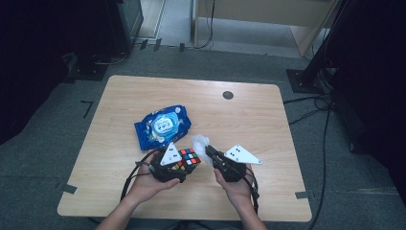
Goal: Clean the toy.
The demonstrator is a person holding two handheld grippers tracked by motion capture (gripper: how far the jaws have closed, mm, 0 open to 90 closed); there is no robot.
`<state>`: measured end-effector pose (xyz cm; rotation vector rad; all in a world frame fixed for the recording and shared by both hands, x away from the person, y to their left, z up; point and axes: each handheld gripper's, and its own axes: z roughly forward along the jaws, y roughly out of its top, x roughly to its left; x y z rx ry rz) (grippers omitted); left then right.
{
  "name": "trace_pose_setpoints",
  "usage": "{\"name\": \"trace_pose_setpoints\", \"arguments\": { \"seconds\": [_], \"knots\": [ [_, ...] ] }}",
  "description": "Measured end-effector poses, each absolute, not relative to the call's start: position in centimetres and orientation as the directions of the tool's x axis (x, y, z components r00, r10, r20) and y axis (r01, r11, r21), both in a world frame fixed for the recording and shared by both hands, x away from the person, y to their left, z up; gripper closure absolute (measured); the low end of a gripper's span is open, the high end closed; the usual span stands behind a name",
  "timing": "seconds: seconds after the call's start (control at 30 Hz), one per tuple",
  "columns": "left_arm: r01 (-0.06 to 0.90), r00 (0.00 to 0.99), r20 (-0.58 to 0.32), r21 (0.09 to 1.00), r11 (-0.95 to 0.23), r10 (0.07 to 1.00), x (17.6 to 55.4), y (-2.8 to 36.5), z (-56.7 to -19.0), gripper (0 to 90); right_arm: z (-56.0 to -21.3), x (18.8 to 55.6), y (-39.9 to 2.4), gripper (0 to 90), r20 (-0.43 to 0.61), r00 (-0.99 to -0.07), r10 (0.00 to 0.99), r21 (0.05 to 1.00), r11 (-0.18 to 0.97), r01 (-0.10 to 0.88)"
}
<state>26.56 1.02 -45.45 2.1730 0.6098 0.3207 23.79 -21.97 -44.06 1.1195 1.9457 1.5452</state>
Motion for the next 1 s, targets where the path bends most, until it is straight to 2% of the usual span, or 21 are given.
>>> {"name": "trace_pose_setpoints", "arguments": {
  "seconds": [0.17, 0.27, 0.4, 0.43, 0.67, 1.0],
  "knots": [
    [0.307, 0.854, 0.022, 0.786, -0.537, 0.520, 26.3, 0.7, -45.6, 33.9, -42.4, 22.4, -20.3, 88.8, 0.179, -0.673, 0.717, 0.956, 0.034, 0.290],
    [0.300, 0.858, 0.020, 0.792, -0.531, 0.514, 26.2, 0.5, -45.4, 33.8, -42.6, 22.3, -19.6, 88.8, 0.215, -0.693, 0.688, 0.948, 0.023, 0.318],
    [0.298, 0.858, 0.017, 0.798, -0.523, 0.513, 26.1, 0.6, -45.2, 33.8, -43.6, 22.5, -19.2, 88.8, 0.211, -0.685, 0.697, 0.942, 0.041, 0.332],
    [0.306, 0.860, -0.004, 0.804, -0.509, 0.511, 26.1, 0.7, -45.0, 33.9, -44.2, 22.8, -19.2, 88.8, 0.217, -0.675, 0.705, 0.936, 0.046, 0.348],
    [0.299, 0.860, 0.006, 0.804, -0.514, 0.510, 26.0, 0.8, -44.9, 33.8, -44.9, 23.6, -20.0, 88.7, 0.187, -0.646, 0.740, 0.934, 0.069, 0.350],
    [0.312, 0.846, -0.008, 0.819, -0.482, 0.534, 26.5, 1.7, -44.6, 33.9, -47.9, 26.3, -23.4, 88.8, 0.222, -0.504, 0.835, 0.882, 0.049, 0.469]
  ]
}}
